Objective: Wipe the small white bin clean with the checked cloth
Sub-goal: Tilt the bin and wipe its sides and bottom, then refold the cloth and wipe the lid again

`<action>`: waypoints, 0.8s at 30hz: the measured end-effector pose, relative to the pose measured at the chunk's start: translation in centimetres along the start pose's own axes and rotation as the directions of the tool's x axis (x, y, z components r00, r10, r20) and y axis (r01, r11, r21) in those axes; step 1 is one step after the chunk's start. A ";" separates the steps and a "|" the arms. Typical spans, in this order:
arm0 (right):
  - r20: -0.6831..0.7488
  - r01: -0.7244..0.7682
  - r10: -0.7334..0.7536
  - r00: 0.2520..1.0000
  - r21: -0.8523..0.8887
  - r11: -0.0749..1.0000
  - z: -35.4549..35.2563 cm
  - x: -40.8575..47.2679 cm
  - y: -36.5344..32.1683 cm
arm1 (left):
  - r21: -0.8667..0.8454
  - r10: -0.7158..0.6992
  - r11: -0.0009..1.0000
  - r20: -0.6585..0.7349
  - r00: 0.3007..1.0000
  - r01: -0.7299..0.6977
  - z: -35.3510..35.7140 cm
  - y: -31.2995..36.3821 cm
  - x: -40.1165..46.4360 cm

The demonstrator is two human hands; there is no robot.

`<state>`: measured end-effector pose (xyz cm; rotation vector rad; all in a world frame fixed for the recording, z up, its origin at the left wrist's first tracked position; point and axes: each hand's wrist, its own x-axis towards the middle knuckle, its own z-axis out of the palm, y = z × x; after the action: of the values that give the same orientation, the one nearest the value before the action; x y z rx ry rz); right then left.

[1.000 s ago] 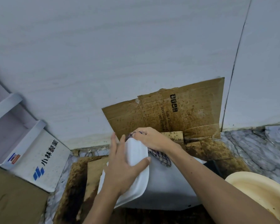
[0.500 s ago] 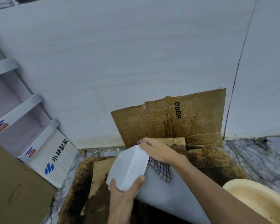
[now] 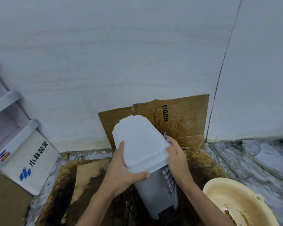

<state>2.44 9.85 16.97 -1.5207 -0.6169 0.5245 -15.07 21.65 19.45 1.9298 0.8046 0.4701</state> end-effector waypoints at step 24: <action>-0.346 -0.218 0.353 0.869 0.372 0.902 -2.1 -2.5 6.2 | 0.034 0.205 0.975 0.228 0.952 -0.218 3.6 -4.8 2.7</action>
<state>2.37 6.58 10.74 -1.3558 0.0306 0.4874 -12.56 22.86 13.52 2.0907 0.4731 0.3505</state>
